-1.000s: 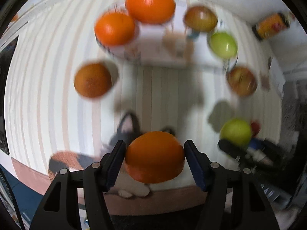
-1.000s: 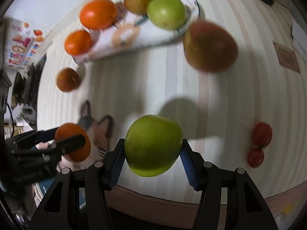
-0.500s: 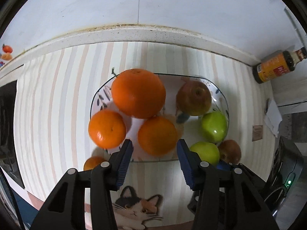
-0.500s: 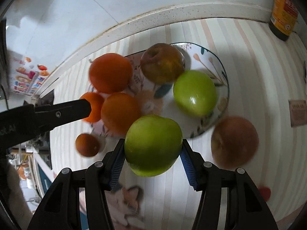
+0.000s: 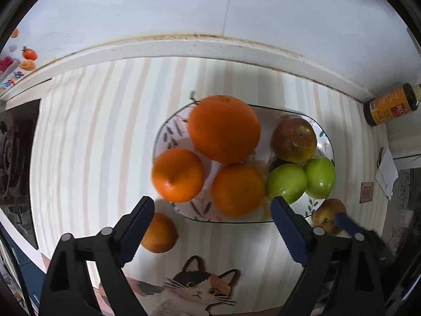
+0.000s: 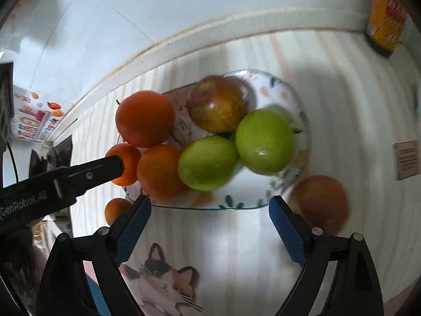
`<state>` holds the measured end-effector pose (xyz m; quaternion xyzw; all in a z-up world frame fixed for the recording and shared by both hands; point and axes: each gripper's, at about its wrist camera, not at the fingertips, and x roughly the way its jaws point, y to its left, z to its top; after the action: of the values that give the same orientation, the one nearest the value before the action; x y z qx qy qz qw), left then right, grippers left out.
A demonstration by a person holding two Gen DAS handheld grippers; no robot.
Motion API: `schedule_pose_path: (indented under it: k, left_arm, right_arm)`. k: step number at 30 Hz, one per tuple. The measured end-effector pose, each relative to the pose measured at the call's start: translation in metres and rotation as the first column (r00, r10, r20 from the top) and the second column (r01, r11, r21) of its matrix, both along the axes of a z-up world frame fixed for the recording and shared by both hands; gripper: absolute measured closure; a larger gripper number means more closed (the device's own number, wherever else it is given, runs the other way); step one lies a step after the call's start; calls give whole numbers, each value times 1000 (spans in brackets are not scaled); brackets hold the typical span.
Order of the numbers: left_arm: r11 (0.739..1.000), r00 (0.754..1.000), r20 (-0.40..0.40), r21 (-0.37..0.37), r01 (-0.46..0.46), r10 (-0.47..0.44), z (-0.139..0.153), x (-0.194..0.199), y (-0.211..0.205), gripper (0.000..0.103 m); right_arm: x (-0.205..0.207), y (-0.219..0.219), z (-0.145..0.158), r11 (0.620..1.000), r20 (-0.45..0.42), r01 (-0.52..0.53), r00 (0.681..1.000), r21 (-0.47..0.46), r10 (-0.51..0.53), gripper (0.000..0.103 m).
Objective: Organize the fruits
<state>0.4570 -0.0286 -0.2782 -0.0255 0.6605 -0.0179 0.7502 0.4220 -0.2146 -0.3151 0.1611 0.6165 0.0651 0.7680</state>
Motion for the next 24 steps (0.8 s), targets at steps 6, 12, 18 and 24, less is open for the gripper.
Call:
schedule_pose_path:
  k: [6,12,18,24]
  left_arm:
    - [1000,999,52,24,-2,1,14,-20,10,12]
    - [998,991,130,59,1,-9,42,-49,13,12]
    - [999,981,196,51,-15,5,74,-73,18,12]
    - [999,964,265,49,-11,-2,106,-97,18,12]
  right_arm:
    - [-7,-13,26,989,21,-1,1000,-146,4,8]
    - [-21,-10,51,976,56,-28,998,-216,40,8]
    - [-42,-9,86,974,113,-13,993,-226,40,7]
    - [-72,-5,130,970,187,-16,980,-243,62,7]
